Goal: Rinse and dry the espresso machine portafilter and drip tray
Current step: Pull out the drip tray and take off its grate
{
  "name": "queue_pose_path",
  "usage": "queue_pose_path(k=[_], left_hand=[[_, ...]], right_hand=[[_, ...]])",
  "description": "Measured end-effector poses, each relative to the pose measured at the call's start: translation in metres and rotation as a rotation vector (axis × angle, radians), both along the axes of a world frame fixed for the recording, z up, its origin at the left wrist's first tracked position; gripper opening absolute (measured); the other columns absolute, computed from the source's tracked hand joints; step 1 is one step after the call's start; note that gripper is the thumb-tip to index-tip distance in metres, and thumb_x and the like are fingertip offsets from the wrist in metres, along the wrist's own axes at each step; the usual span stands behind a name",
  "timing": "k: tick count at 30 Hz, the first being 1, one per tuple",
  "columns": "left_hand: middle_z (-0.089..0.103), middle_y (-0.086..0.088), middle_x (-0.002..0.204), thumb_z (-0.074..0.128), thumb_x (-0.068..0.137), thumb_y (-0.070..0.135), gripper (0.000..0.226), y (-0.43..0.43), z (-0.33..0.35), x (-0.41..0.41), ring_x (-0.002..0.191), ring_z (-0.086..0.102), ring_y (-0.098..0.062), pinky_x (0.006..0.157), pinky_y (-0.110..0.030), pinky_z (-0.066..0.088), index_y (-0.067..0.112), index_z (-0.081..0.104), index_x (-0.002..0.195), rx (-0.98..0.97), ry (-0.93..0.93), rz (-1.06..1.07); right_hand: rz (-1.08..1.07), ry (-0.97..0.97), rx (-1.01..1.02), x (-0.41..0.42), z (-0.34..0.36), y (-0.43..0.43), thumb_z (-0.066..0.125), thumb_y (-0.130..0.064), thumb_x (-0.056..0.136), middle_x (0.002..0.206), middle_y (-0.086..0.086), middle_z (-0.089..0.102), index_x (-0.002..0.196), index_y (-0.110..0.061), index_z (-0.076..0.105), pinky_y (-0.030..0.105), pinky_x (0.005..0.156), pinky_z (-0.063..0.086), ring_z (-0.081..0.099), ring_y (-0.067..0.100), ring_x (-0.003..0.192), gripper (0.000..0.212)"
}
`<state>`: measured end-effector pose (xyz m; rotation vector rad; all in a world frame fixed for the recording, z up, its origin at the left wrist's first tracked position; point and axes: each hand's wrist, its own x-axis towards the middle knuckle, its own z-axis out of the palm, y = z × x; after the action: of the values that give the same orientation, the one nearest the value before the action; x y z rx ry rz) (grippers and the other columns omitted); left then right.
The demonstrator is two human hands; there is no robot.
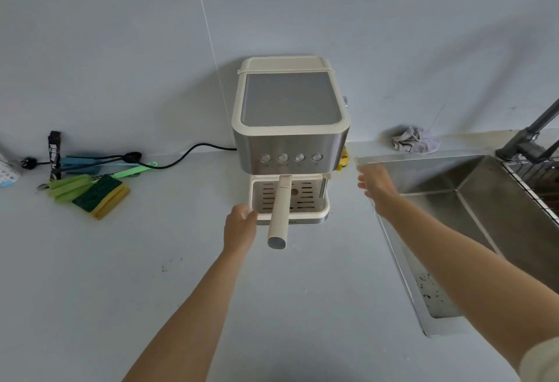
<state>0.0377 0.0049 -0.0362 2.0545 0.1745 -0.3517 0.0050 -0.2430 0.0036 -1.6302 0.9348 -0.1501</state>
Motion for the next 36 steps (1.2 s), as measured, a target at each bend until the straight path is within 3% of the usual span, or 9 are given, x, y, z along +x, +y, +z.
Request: queue_pose_path(k=[2,3,5,7,11,14,16,28,36], left_hand=[[0.055,-0.016,0.123,0.047,0.092,0.020,0.034,0.004,-0.016,0.010,0.104,0.053,-0.029,0.083,-0.035,0.043,0.002,0.049,0.122,0.167,-0.049,-0.070],[0.056,-0.017,0.121,0.051,0.090,0.021,0.034,0.005,-0.021,0.014,0.106,0.053,-0.032,0.085,-0.039,0.044,0.002,0.050,0.119,0.218,-0.067,-0.117],[0.059,-0.011,0.109,0.060,0.083,0.026,0.032,0.003,-0.028,0.022,0.101,0.056,-0.032,0.078,-0.037,0.045,0.007,0.052,0.108,0.251,-0.106,-0.214],[0.059,-0.002,0.099,0.069,0.074,0.030,0.038,0.001,-0.030,0.028,0.097,0.057,-0.028,0.074,-0.033,0.044,0.013,0.050,0.102,0.238,-0.149,-0.290],[0.053,-0.013,0.117,0.078,0.064,0.035,0.077,0.000,-0.038,0.041,0.110,0.052,-0.031,0.090,-0.045,0.046,0.004,0.039,0.123,0.401,-0.188,-0.434],[0.045,-0.014,0.126,0.079,0.063,0.039,0.100,0.003,-0.046,0.052,0.119,0.044,-0.031,0.097,-0.042,0.040,0.003,0.023,0.138,0.513,-0.183,-0.518],[0.042,-0.013,0.130,0.079,0.063,0.041,0.108,0.005,-0.050,0.059,0.122,0.040,-0.030,0.100,-0.041,0.038,0.006,0.014,0.142,0.559,-0.179,-0.562],[0.047,-0.008,0.134,0.075,0.070,0.022,0.101,0.004,-0.057,0.069,0.116,0.049,-0.030,0.090,-0.041,0.045,0.017,0.009,0.146,0.451,-0.137,-0.570],[0.051,-0.004,0.128,0.076,0.069,0.024,0.093,0.007,-0.054,0.054,0.111,0.053,-0.025,0.079,-0.033,0.044,0.014,0.019,0.142,0.405,-0.174,-0.525]], right_hand=[[0.100,0.117,-0.044,-0.013,-0.025,0.003,0.053,-0.023,0.090,0.102,0.010,0.049,0.123,-0.003,0.044,0.037,0.084,0.040,0.043,0.024,0.103,0.040],[0.154,0.175,-0.063,-0.018,-0.036,0.006,0.057,-0.024,0.088,0.120,0.011,0.049,0.132,-0.008,0.037,0.038,0.092,0.039,0.043,0.026,0.117,0.052],[0.287,0.265,-0.138,-0.023,-0.055,0.015,0.065,-0.027,0.083,0.148,0.012,0.032,0.144,-0.013,0.019,0.039,0.104,0.032,0.034,0.031,0.133,0.078],[0.419,0.303,-0.237,-0.023,-0.070,0.024,0.071,-0.029,0.078,0.153,0.011,0.023,0.146,-0.011,0.011,0.038,0.108,0.030,0.029,0.030,0.137,0.093],[0.543,0.306,-0.355,-0.012,-0.087,0.034,0.078,-0.029,0.071,0.150,0.013,0.028,0.143,-0.005,0.015,0.036,0.105,0.032,0.032,0.030,0.135,0.099],[0.616,0.254,-0.488,0.001,-0.092,0.035,0.081,-0.030,0.065,0.138,0.013,0.038,0.138,-0.007,0.023,0.039,0.107,0.035,0.036,0.032,0.129,0.095],[0.669,0.258,-0.561,0.011,-0.094,0.035,0.081,-0.033,0.064,0.143,0.013,0.032,0.142,-0.008,0.019,0.045,0.111,0.029,0.029,0.031,0.133,0.103],[0.575,0.227,-0.531,0.029,-0.105,0.039,0.085,-0.022,0.057,0.125,0.007,0.050,0.133,-0.011,0.039,0.040,0.104,0.039,0.044,0.023,0.118,0.089],[0.569,0.213,-0.489,0.014,-0.096,0.041,0.084,-0.021,0.059,0.127,0.007,0.047,0.139,-0.012,0.024,0.042,0.101,0.043,0.044,0.025,0.119,0.100]])
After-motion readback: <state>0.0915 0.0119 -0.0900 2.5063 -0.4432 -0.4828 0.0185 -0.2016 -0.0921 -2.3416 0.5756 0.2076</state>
